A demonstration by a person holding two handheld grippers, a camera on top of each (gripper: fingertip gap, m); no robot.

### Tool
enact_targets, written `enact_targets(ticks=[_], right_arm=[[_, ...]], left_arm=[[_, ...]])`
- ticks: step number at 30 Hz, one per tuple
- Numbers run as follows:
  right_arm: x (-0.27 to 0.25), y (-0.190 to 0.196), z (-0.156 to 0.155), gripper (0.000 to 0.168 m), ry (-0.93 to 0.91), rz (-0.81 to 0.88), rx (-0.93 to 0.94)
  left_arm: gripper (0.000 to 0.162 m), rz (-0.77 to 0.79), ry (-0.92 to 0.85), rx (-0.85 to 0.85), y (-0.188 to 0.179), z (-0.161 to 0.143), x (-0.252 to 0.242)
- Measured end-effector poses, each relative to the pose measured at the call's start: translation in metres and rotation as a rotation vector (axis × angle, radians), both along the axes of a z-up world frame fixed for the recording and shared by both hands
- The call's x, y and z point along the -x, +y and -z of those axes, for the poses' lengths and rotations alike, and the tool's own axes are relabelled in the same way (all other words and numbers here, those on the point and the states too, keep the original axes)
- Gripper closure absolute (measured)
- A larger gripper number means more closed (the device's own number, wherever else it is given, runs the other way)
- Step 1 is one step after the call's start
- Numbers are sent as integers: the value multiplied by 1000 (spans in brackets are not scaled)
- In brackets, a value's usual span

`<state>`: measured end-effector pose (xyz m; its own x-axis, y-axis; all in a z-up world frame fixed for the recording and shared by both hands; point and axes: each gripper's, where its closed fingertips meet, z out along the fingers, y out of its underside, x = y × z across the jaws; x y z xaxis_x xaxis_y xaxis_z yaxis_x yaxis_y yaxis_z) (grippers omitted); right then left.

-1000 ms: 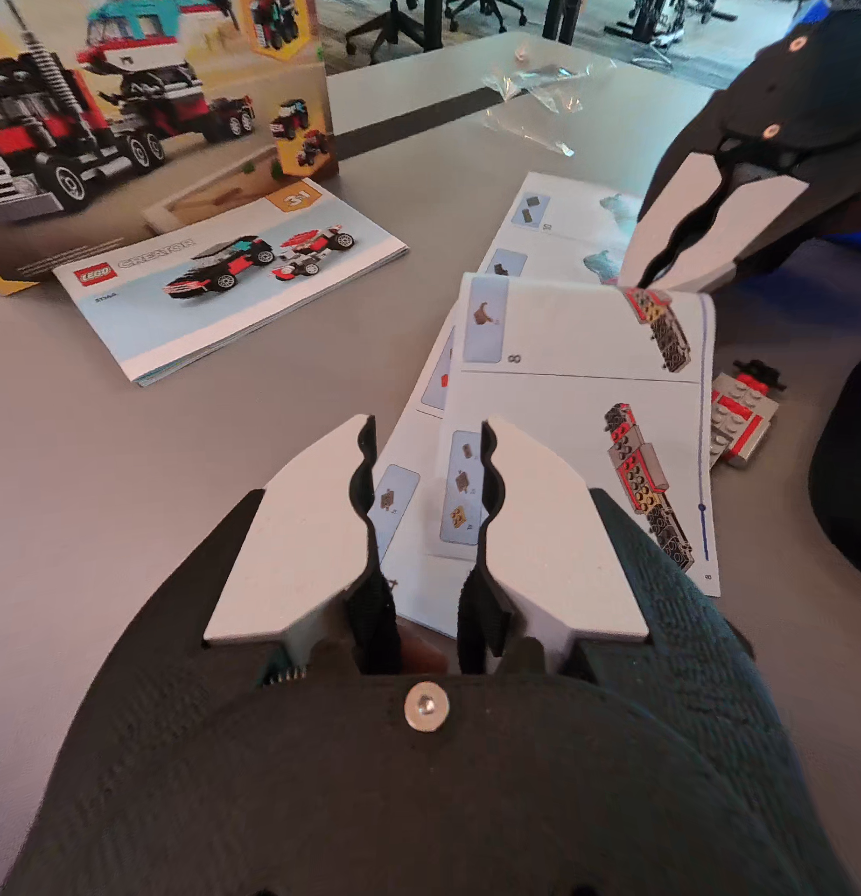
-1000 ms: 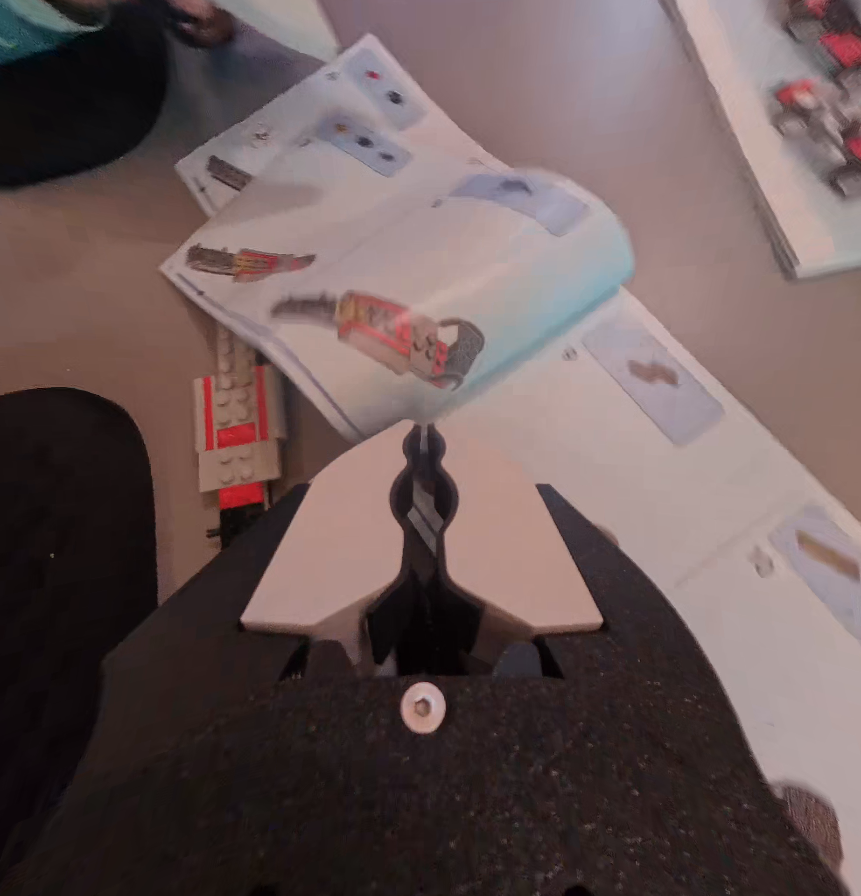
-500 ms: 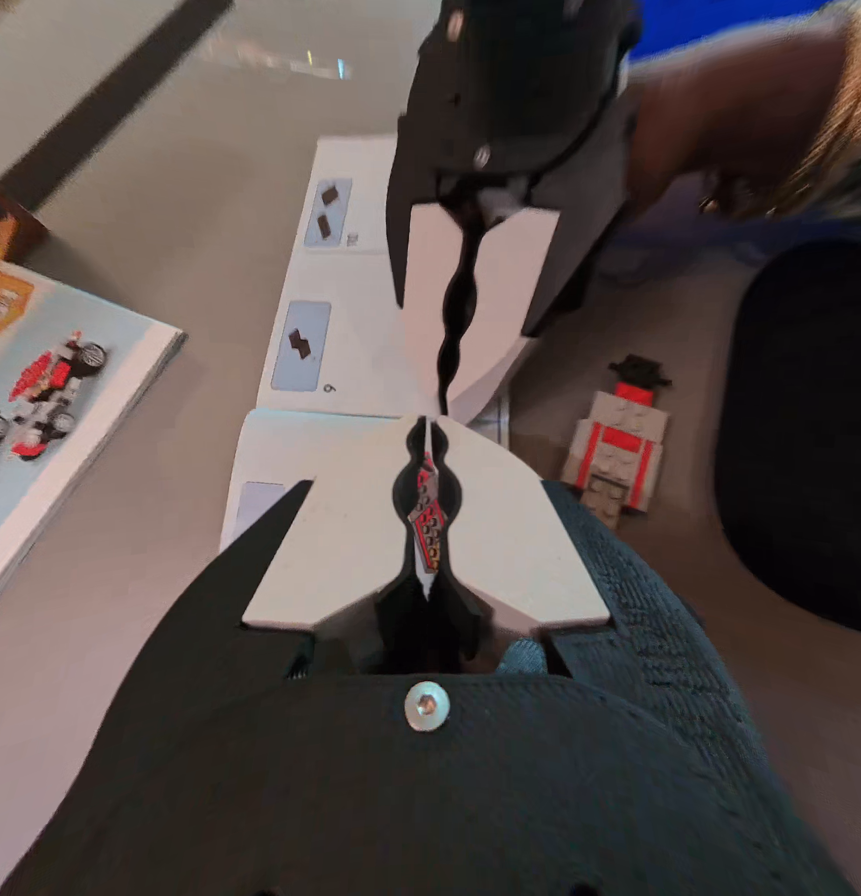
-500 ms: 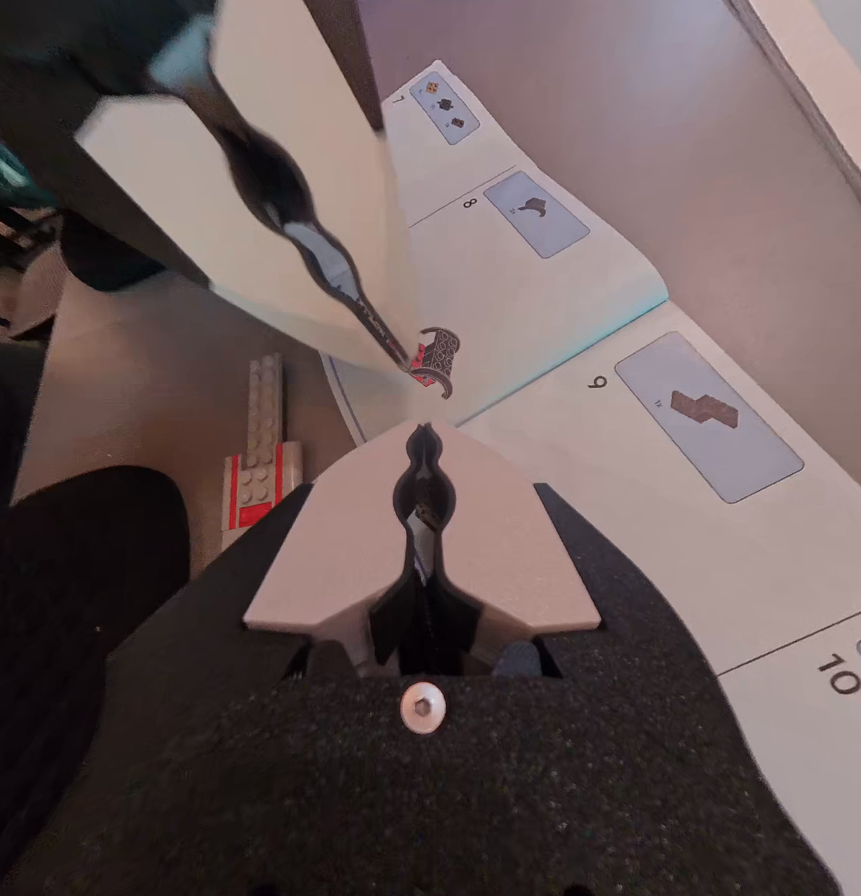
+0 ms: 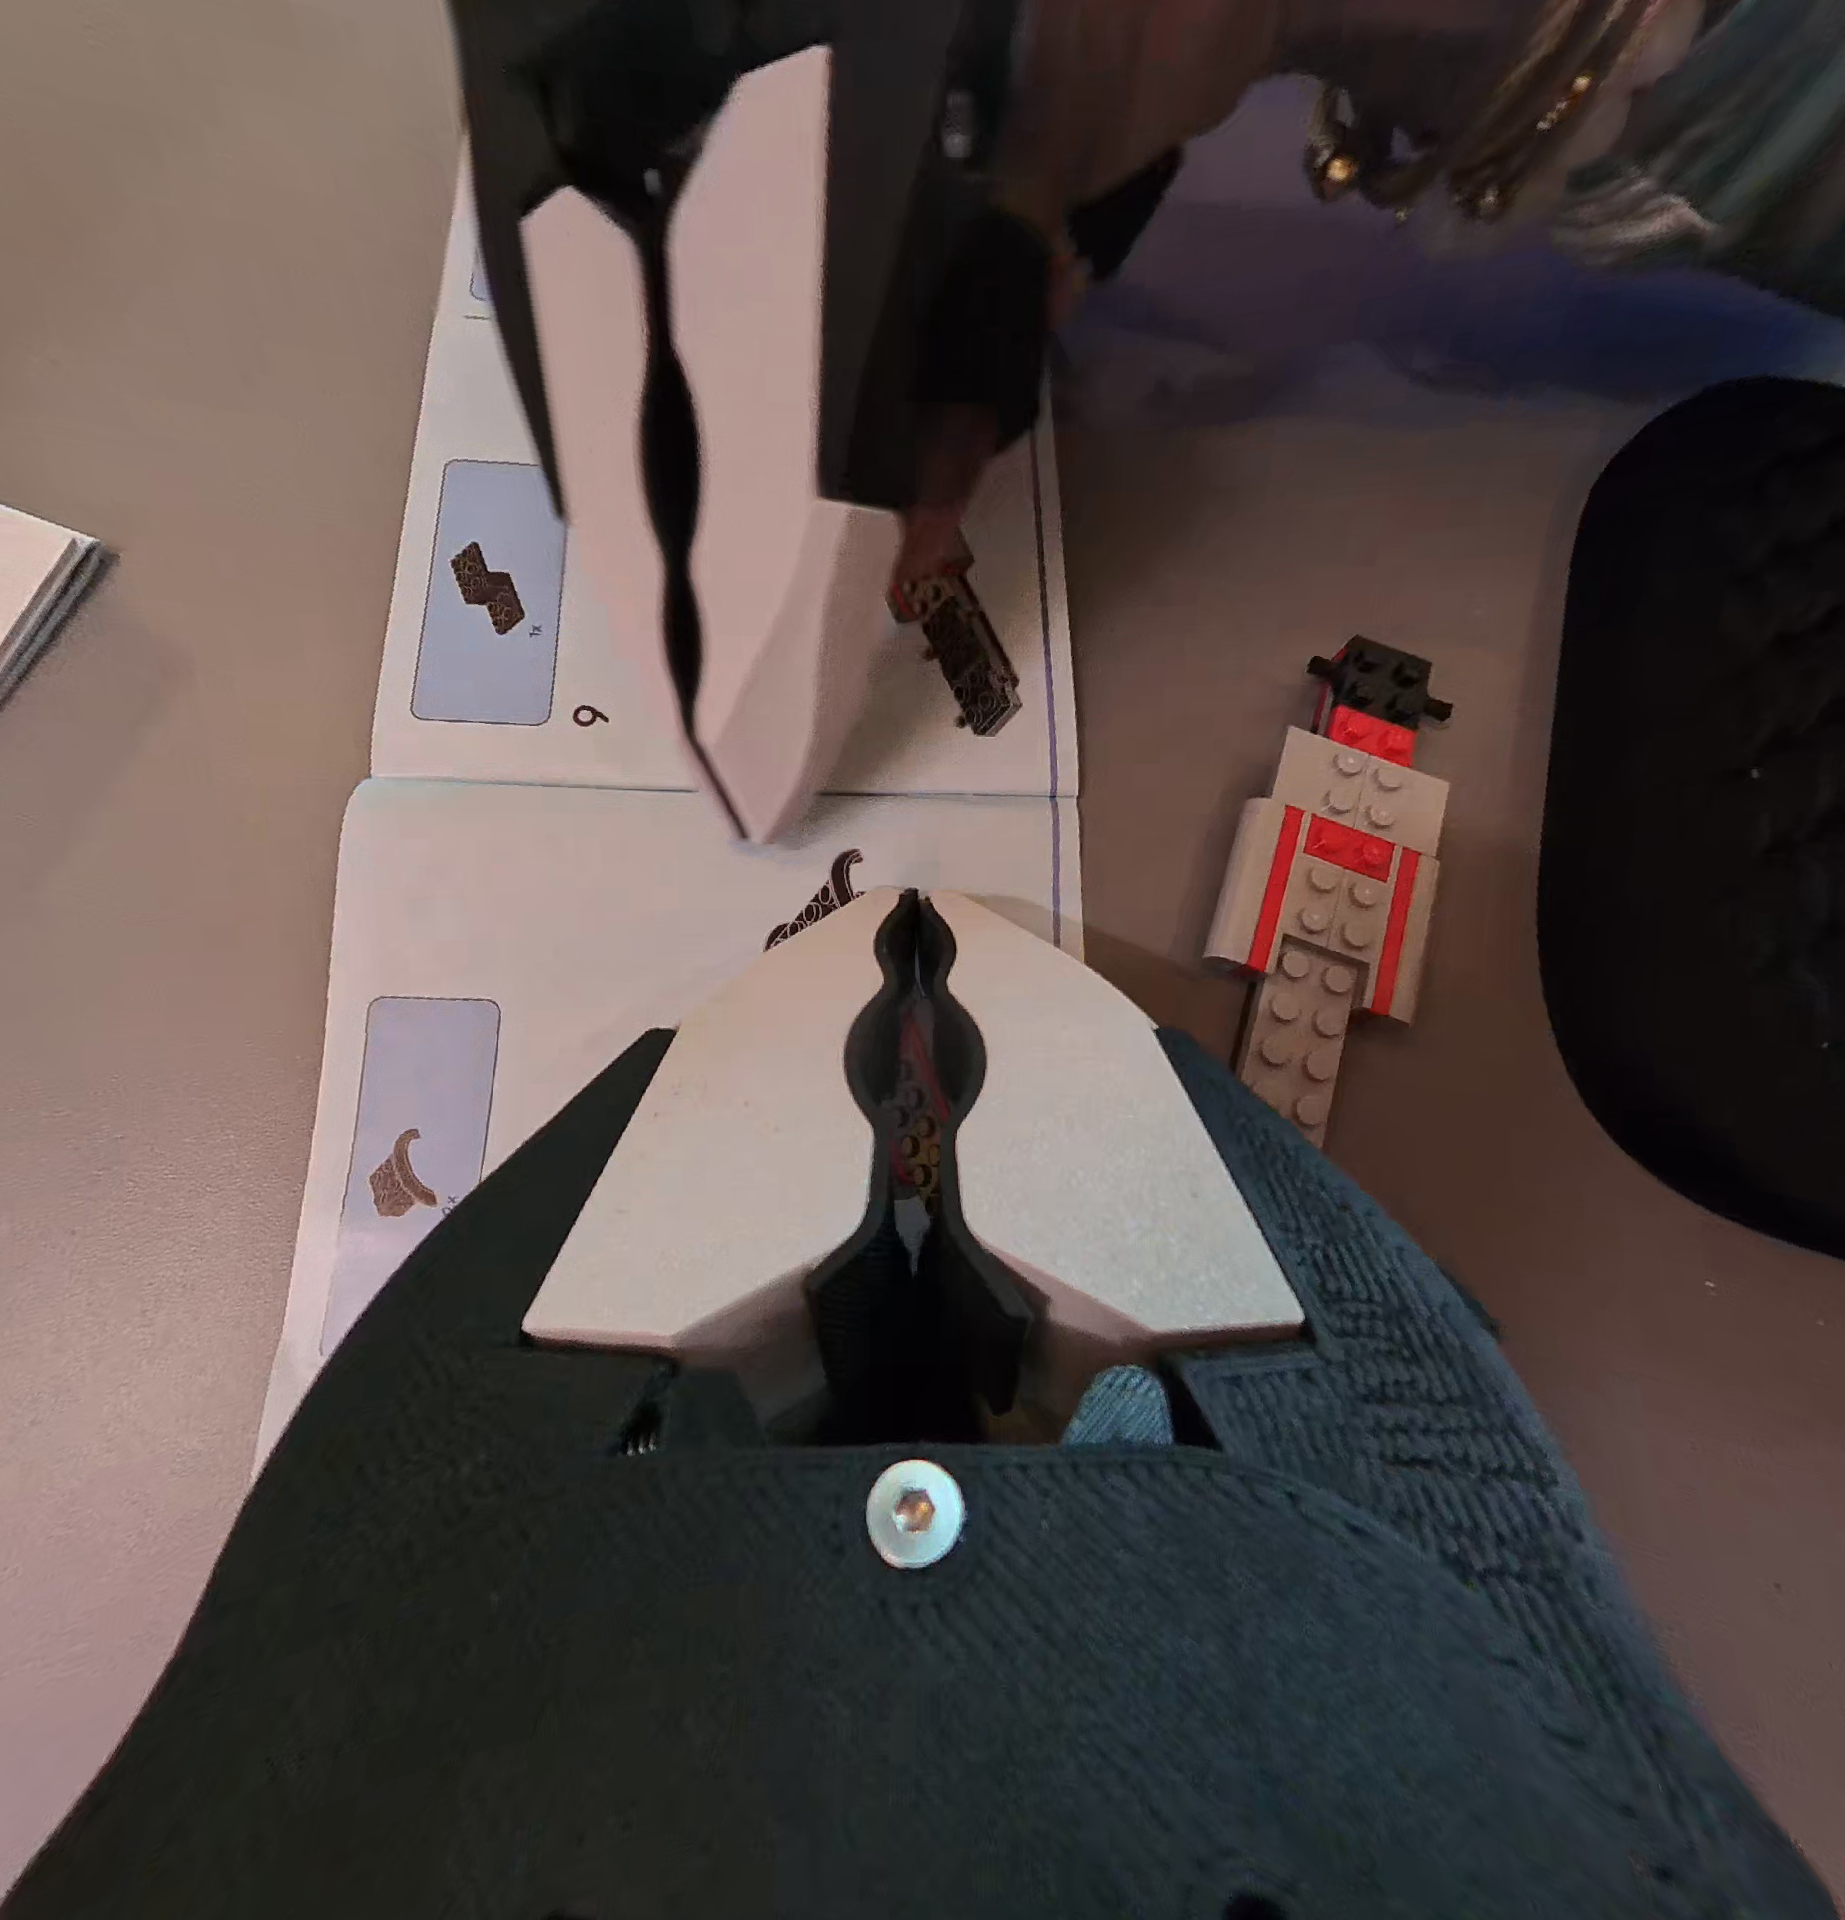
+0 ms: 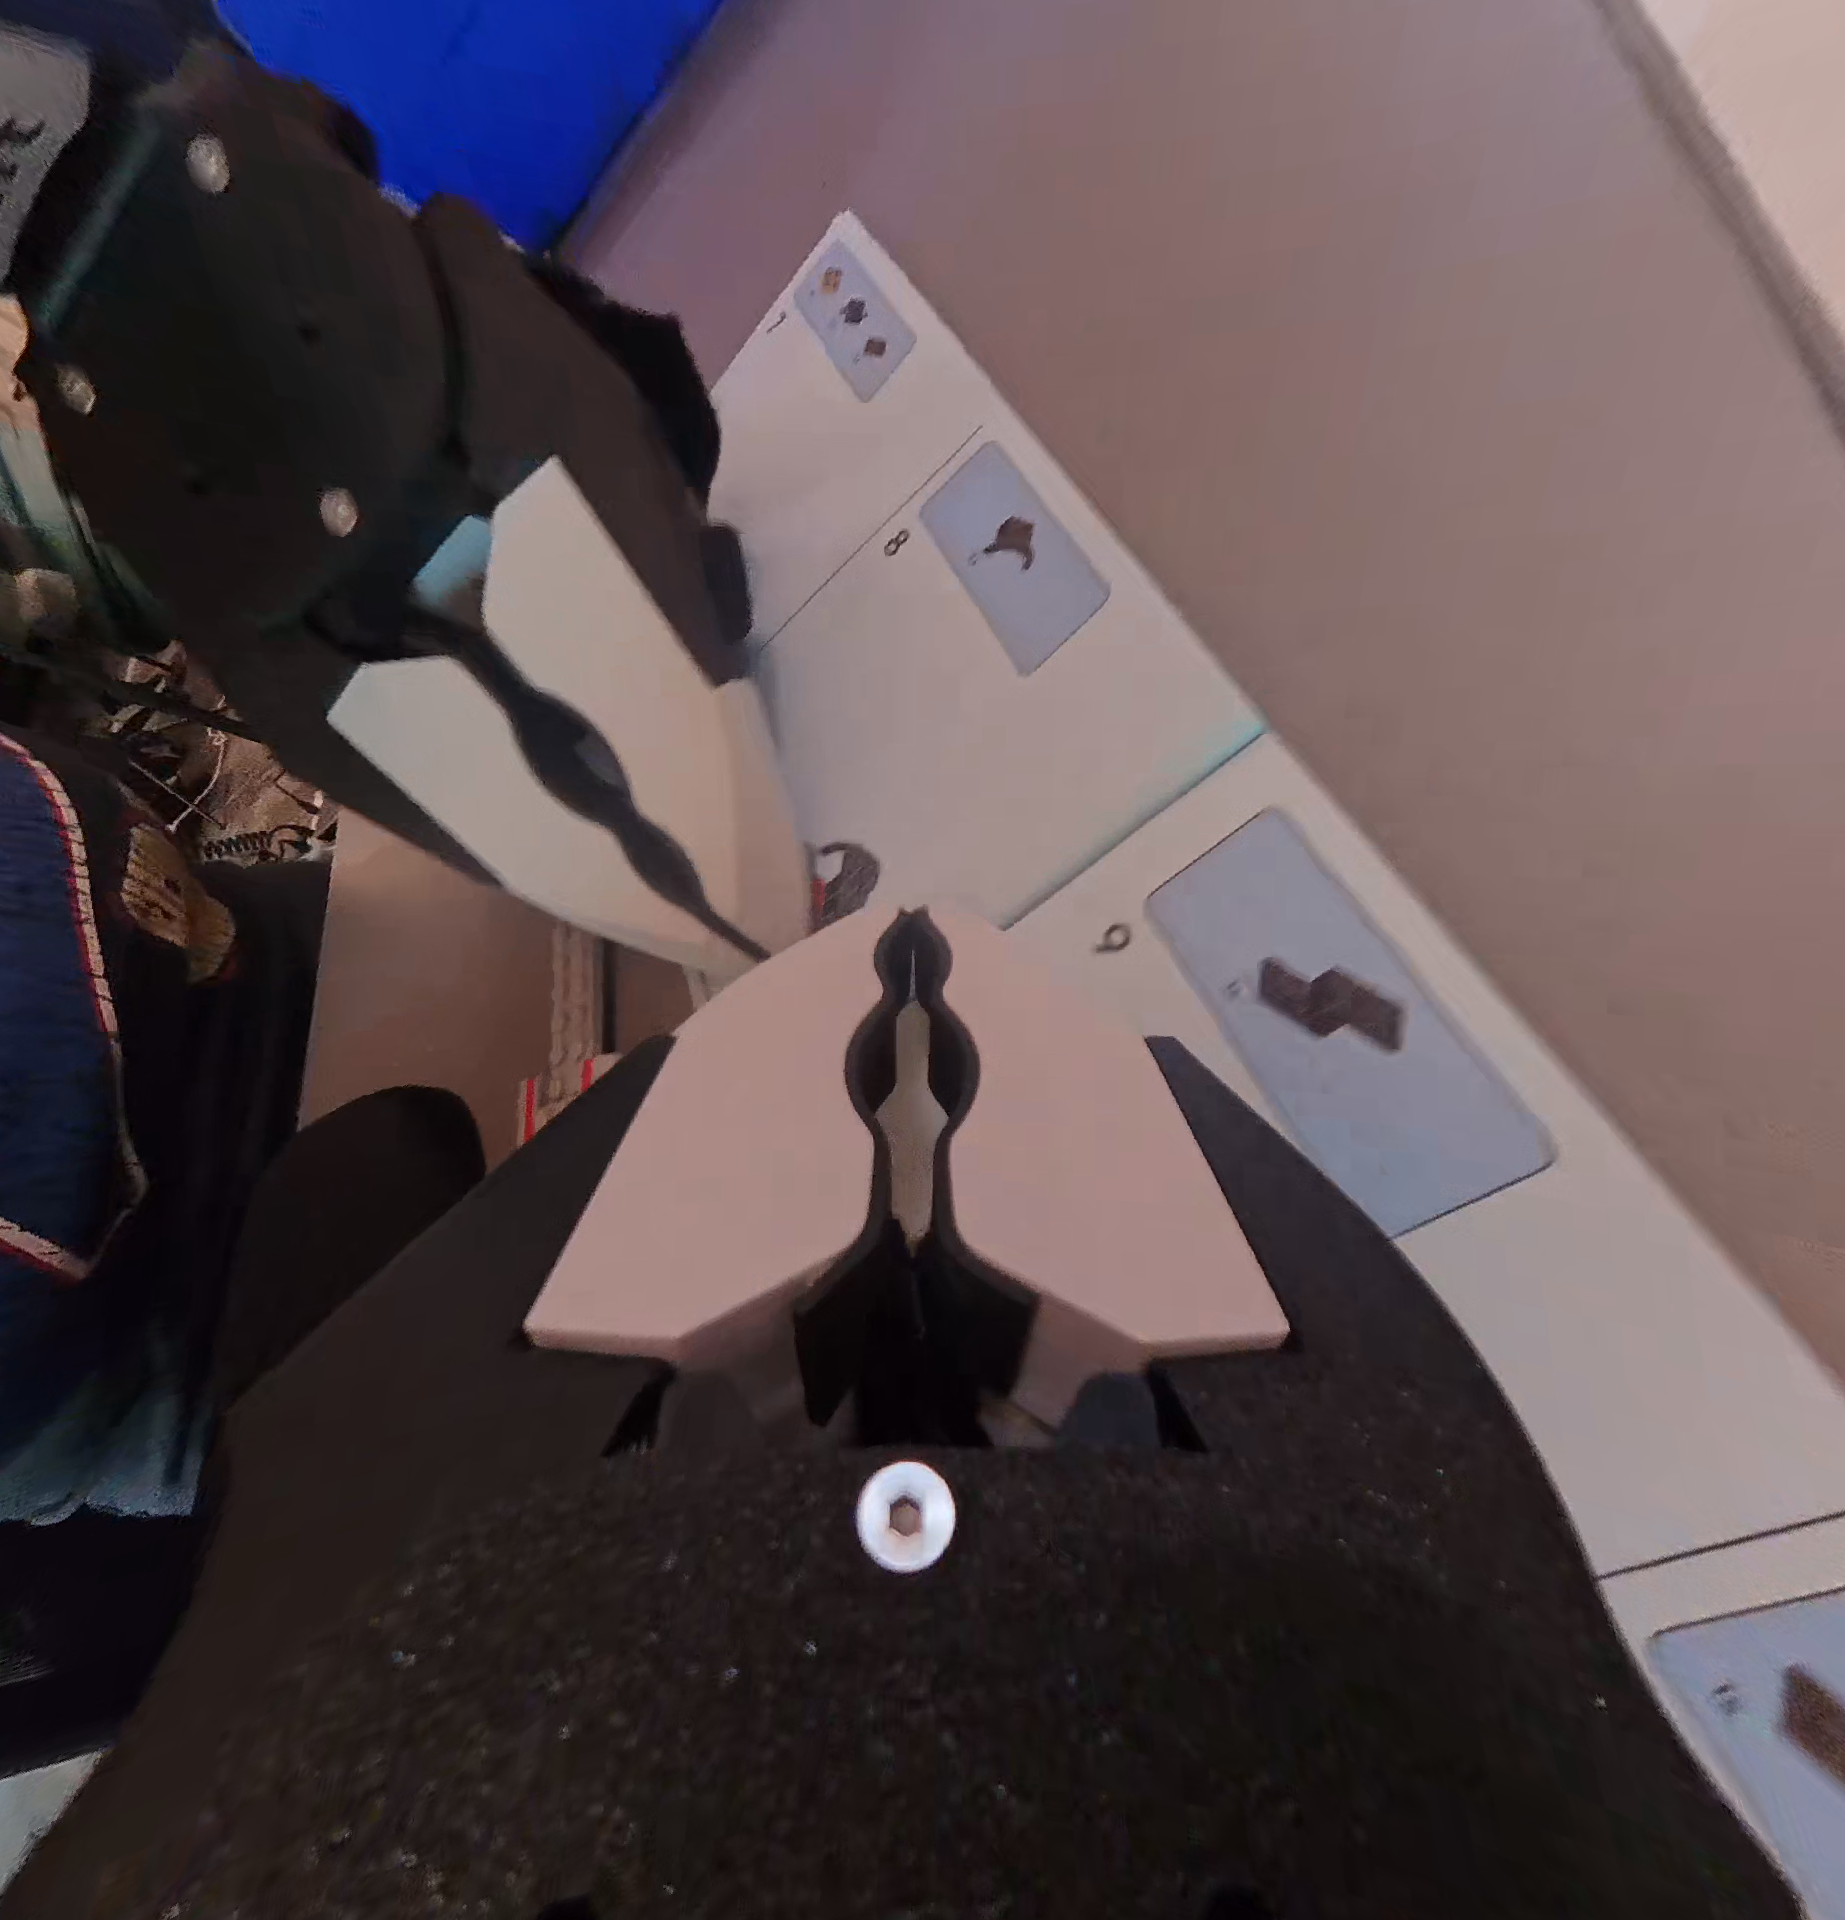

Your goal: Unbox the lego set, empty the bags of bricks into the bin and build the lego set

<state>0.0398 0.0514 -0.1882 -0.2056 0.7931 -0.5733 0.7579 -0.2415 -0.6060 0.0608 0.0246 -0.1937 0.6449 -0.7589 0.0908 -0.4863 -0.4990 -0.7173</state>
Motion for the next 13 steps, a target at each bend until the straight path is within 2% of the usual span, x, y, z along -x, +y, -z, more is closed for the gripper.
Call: enact_targets(ticks=[6,10,11,13], right_arm=[[29,19,0,168,0,-9,-12],[43,35,-4,168,54,83,-48],[41,33,-8,168,75,71,-30],[25,10,-16,168,101,-60,39]], left_arm=[[162,14,17,-19,0,0,0],[162,17,12,-21,0,0,0],[162,18,11,-21,0,0,0],[162,18,6,-19,0,0,0]])
